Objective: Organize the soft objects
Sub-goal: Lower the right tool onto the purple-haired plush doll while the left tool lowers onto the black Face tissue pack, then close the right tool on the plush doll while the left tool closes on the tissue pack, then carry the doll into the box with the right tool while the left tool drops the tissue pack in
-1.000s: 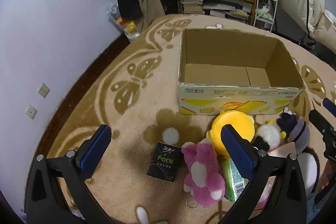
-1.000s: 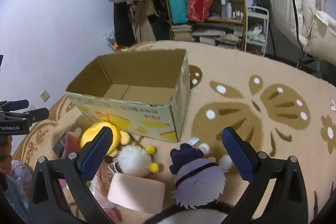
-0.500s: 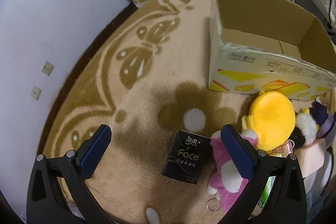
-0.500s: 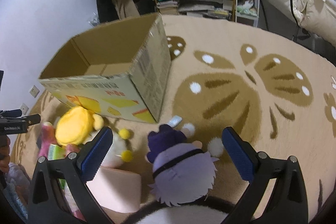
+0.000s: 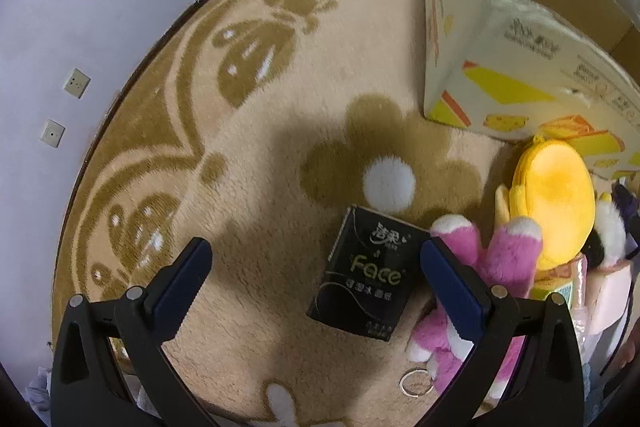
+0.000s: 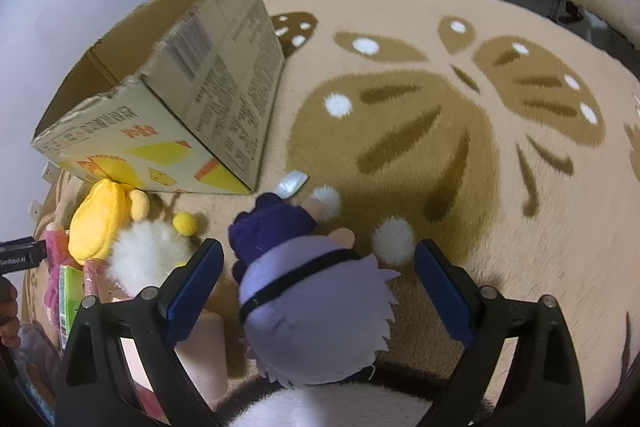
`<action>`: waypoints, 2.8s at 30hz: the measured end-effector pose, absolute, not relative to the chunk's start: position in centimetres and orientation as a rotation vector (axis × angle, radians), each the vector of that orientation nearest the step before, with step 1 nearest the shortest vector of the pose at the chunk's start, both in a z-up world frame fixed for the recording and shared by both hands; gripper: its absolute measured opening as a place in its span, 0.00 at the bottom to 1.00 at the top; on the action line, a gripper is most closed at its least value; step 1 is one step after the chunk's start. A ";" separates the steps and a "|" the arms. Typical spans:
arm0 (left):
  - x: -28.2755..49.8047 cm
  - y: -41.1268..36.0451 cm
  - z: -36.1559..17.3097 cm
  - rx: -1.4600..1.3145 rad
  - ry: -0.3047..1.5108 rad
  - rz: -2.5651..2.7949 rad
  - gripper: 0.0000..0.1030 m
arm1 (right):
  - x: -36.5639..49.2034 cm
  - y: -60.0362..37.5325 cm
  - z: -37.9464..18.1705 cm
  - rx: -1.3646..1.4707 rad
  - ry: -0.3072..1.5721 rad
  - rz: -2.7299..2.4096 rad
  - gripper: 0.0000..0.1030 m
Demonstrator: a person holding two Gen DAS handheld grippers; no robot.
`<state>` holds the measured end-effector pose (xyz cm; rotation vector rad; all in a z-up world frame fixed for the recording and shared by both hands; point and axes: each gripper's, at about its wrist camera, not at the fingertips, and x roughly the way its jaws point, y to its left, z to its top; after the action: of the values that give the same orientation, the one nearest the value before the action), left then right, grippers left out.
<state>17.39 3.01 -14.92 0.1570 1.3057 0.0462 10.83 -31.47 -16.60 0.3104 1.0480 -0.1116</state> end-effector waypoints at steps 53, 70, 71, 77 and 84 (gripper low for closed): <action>14.8 3.0 -7.4 0.051 0.935 -0.057 0.44 | 6.3 -27.6 -8.7 0.216 0.786 -0.039 0.63; 14.8 0.1 -1.9 0.064 0.663 -0.145 0.44 | 5.9 -26.2 -3.5 0.185 0.623 0.023 0.63; 14.9 -0.3 -1.8 0.072 0.661 -0.152 0.44 | 6.1 -26.1 -3.2 0.177 0.614 0.028 0.63; 16.1 -2.8 -1.5 0.120 0.643 -0.165 0.44 | 7.3 -25.4 -1.8 0.133 0.588 0.041 0.63; 17.3 -6.1 -1.5 0.229 0.640 -0.205 0.44 | 9.1 -24.3 -1.6 0.093 0.587 0.076 0.63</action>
<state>17.25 -6.07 -1.51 0.2289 0.6397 -0.2053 9.12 -24.35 -1.57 0.0932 0.5870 0.0756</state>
